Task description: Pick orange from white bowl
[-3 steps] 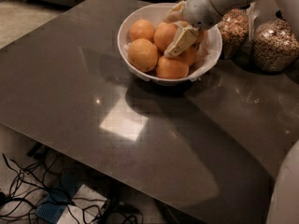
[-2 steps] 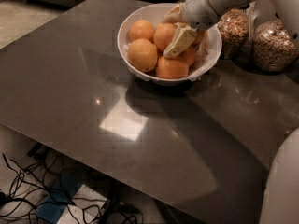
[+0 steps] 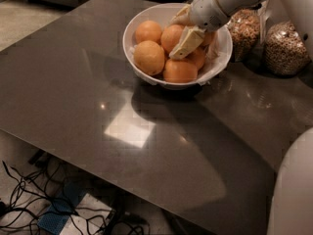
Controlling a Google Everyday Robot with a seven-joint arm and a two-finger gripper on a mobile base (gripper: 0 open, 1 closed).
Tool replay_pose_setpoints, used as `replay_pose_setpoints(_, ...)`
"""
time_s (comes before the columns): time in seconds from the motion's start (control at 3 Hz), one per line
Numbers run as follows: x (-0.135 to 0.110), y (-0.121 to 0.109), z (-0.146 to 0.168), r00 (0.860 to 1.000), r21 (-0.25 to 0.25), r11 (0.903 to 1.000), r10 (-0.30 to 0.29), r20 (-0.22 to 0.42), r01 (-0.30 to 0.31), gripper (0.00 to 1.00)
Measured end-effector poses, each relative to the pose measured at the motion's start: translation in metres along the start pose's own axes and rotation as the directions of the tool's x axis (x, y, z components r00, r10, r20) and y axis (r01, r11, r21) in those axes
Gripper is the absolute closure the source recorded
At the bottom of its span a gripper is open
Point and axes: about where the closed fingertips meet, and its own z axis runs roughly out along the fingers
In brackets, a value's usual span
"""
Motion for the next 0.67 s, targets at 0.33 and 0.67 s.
replay_pose_setpoints(0.33, 0.0, 0.0, 0.0, 1.0, 0.0, 1.0, 0.0, 0.0, 0.0, 0.73)
replay_pose_setpoints(0.67, 0.0, 0.0, 0.0001, 1.0, 0.0, 1.0, 0.0, 0.0, 0.0, 0.96)
